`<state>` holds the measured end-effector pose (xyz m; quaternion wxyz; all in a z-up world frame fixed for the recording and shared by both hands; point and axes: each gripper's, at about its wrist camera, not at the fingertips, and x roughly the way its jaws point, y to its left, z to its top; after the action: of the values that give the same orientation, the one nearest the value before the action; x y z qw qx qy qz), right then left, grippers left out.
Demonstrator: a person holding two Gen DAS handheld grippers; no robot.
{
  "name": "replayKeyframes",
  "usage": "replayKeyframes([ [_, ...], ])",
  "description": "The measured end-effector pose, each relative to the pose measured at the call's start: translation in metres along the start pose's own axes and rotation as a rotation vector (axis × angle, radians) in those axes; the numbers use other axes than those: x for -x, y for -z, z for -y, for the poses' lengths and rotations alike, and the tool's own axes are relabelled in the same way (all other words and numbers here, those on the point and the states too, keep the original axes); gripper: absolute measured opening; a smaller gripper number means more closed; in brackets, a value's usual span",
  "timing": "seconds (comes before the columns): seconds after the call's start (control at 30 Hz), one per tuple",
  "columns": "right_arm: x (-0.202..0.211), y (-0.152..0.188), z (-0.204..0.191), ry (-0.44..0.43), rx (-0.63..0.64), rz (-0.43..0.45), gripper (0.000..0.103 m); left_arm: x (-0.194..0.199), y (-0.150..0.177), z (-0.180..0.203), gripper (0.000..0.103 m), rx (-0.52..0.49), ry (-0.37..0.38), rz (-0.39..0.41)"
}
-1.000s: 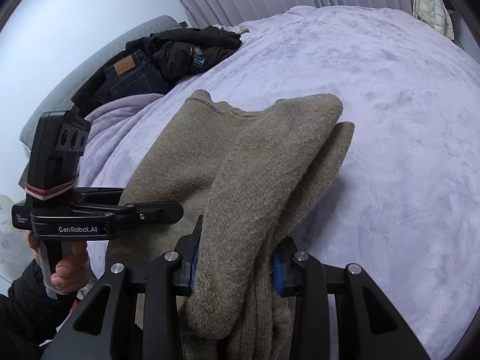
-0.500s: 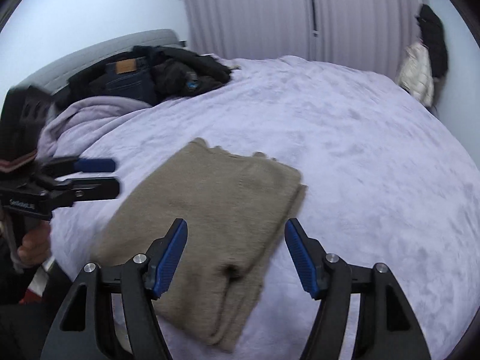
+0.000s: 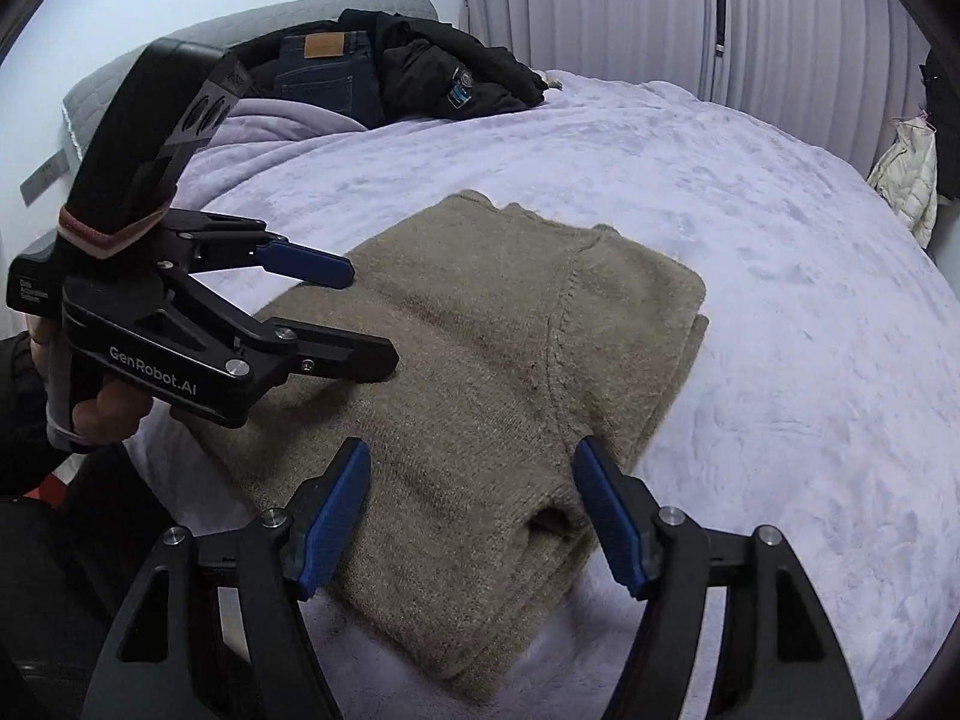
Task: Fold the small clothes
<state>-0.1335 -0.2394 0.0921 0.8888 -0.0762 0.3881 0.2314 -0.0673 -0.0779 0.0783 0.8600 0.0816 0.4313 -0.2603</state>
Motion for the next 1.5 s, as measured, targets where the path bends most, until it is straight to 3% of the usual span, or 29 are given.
replayKeyframes([
  [0.1, 0.004, -0.015, 0.016, -0.021, 0.014, 0.034, 0.08, -0.012, -0.014, -0.014, 0.103, 0.042, -0.039, -0.026],
  [0.2, -0.012, -0.035, 0.031, -0.077, 0.031, 0.008, 0.079, -0.044, -0.02, -0.028, 0.103, 0.097, -0.098, -0.136],
  [0.27, -0.029, -0.045, 0.041, -0.179, 0.023, -0.034, 0.079, -0.061, -0.021, -0.037, 0.103, 0.143, -0.053, -0.186],
  [0.33, -0.056, -0.049, 0.051, -0.199, 0.024, -0.095, 0.079, -0.065, -0.024, -0.046, 0.103, 0.189, -0.024, -0.206],
  [0.4, -0.084, -0.047, 0.064, -0.095, 0.052, -0.16, 0.079, -0.059, -0.026, -0.053, 0.103, 0.213, -0.07, -0.198],
  [0.47, -0.087, -0.048, 0.083, -0.172, -0.047, -0.152, 0.08, -0.044, -0.028, -0.056, 0.103, 0.219, -0.088, -0.159],
  [0.5, -0.081, -0.051, 0.089, -0.169, -0.092, -0.138, 0.08, -0.04, -0.029, -0.055, 0.103, 0.209, -0.096, -0.147],
  [0.6, -0.061, -0.061, 0.079, -0.172, -0.023, -0.061, 0.081, -0.049, -0.033, -0.052, 0.103, 0.158, -0.157, -0.161],
  [0.73, -0.075, -0.083, 0.061, -0.272, 0.031, -0.045, 0.081, -0.063, -0.028, -0.062, 0.103, 0.207, -0.129, -0.178],
  [0.8, -0.102, -0.089, 0.057, -0.242, 0.068, -0.101, 0.081, -0.06, -0.025, -0.067, 0.103, 0.238, -0.125, -0.178],
  [0.87, -0.131, -0.082, 0.07, -0.14, 0.075, -0.176, 0.081, -0.056, -0.023, -0.066, 0.103, 0.235, -0.136, -0.178],
  [0.9, -0.14, -0.079, 0.082, -0.147, 0.034, -0.192, 0.081, -0.054, -0.023, -0.064, 0.103, 0.227, -0.146, -0.174],
  [0.93, -0.138, -0.078, 0.094, -0.184, -0.038, -0.177, 0.081, -0.051, -0.024, -0.061, 0.103, 0.209, -0.166, -0.168],
  [1.03, -0.113, -0.081, 0.099, -0.123, -0.111, -0.133, 0.081, -0.05, -0.028, -0.049, 0.103, 0.16, -0.225, -0.159],
  [1.23, -0.068, -0.079, 0.059, -0.077, -0.023, -0.074, 0.081, -0.054, -0.038, -0.04, 0.103, 0.15, -0.279, -0.152],
  [1.43, -0.09, -0.057, 0.019, 0.012, 0.131, -0.191, 0.081, -0.058, -0.029, -0.044, 0.103, 0.179, -0.28, -0.165],
  [1.5, -0.079, -0.048, 0.018, 0.032, 0.13, -0.154, 0.081, -0.055, -0.024, -0.047, 0.103, 0.201, -0.264, -0.155],
])
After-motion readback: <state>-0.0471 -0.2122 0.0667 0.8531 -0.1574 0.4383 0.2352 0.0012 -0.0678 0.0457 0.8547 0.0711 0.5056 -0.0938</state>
